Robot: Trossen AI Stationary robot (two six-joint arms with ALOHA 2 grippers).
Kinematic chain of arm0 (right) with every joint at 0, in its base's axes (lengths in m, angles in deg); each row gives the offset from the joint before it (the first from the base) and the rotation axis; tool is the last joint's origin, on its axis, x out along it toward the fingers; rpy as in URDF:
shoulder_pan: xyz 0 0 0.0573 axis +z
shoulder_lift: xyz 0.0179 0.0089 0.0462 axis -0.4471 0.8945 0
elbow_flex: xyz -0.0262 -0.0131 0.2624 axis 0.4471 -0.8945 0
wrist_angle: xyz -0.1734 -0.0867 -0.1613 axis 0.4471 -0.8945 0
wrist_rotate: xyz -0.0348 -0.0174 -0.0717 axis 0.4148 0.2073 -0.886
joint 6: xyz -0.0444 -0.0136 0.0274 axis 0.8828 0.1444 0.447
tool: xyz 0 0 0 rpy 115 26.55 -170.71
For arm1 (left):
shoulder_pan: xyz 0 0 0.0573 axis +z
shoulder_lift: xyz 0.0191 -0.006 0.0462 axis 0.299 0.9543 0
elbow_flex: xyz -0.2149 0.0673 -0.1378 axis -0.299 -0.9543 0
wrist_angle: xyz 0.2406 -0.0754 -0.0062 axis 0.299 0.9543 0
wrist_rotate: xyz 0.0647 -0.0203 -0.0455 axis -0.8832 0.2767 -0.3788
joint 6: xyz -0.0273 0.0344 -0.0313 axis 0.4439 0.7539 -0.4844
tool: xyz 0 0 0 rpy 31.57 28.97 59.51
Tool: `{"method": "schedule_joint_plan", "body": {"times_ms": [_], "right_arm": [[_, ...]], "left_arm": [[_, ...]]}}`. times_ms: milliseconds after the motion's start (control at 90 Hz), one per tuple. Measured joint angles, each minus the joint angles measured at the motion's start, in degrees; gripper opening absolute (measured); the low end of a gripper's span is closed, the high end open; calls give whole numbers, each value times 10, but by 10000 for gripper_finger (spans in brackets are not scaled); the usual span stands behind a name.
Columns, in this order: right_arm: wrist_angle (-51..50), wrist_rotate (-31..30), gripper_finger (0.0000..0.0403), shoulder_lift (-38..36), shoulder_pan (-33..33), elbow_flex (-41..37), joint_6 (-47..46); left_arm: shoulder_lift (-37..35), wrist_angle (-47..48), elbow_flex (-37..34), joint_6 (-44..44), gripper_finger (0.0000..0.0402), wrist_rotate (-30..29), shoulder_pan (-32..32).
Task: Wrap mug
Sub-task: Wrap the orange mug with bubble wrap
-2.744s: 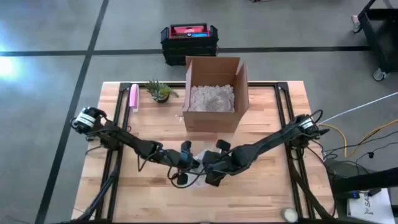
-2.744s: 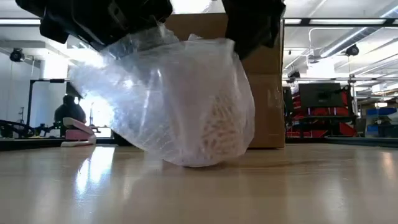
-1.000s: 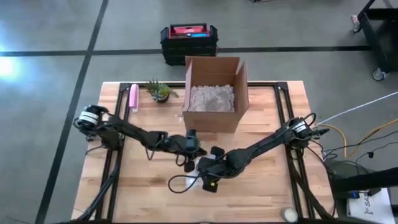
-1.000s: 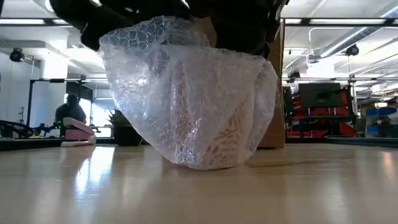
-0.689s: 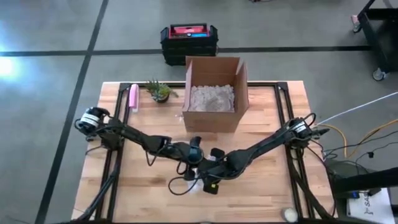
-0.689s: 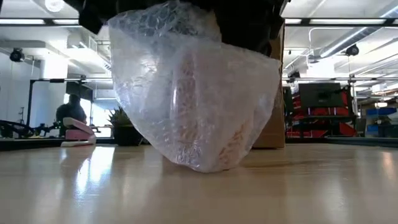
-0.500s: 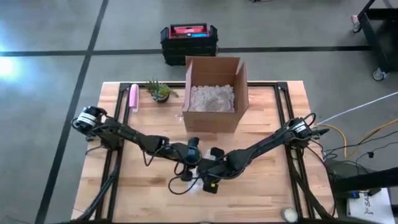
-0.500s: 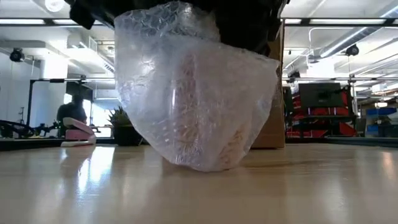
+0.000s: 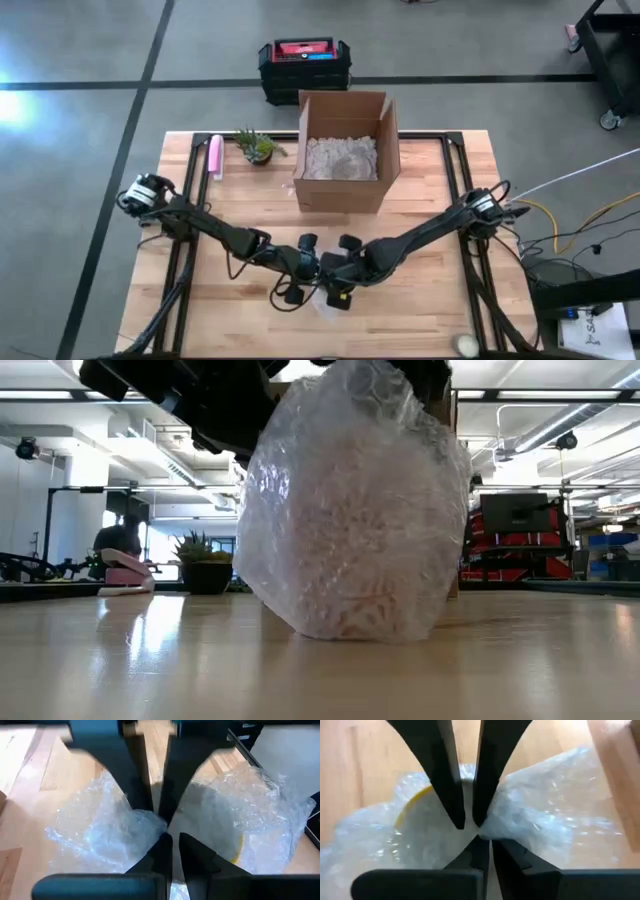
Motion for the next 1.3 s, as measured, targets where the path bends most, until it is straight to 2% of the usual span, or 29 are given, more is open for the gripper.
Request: {"method": "schedule_joint_plan", "body": {"times_ms": [144,311,422,578,800,1033,1111,1178,1300], "right_arm": [[-60,-48,8,-4,-6,29,0],[-126,-65,8,-6,-16,55,0],[-117,-108,8,-10,-16,66,6],[-60,-26,8,2,-15,62,30],[-59,20,8,34,-3,36,4],[-38,23,8,44,1,24,-11],[-22,25,8,44,1,23,-6],[-13,25,8,44,0,21,0],[10,24,8,47,-2,8,-1]], "left_arm": [[0,-1,0,-1,20,-1,0],[1,-3,0,-2,20,-1,0],[1,-3,-1,-1,20,-1,0],[2,-3,-1,-2,20,-3,0],[-3,-5,-2,-3,20,-5,0],[-69,33,-6,-13,20,2,-3],[-88,50,-4,-12,20,-24,-4],[-88,52,-4,-12,20,-46,-3],[-61,16,-4,-13,20,-48,-3]]}}
